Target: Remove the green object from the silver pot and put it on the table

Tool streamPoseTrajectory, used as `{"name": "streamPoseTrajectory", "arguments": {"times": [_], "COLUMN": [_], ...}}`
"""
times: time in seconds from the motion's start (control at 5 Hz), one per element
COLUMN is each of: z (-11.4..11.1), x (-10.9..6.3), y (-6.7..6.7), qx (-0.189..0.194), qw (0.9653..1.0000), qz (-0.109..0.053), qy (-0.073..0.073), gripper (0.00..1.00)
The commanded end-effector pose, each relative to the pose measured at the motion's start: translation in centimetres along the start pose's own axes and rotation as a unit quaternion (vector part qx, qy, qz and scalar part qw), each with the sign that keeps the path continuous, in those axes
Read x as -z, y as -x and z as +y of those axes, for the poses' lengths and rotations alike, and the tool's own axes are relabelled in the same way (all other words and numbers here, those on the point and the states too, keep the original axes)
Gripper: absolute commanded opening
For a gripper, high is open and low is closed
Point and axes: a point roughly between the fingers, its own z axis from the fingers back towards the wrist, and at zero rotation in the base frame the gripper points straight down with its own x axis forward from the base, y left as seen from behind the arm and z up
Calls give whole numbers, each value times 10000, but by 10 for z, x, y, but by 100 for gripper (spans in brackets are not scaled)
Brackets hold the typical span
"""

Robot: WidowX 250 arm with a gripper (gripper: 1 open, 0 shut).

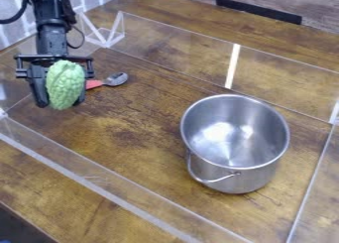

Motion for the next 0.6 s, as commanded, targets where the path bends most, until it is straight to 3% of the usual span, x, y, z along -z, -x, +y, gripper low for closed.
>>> {"name": "streamPoseTrajectory", "arguments": {"times": [0.0,0.4], "z": [6,6], "x": [-18,-19], "y": [2,-4], "qx": [-5,-40], "qw": [9995,9995], "qz": [-181,-131], "qy": [273,293], "gripper": [0,0]}}
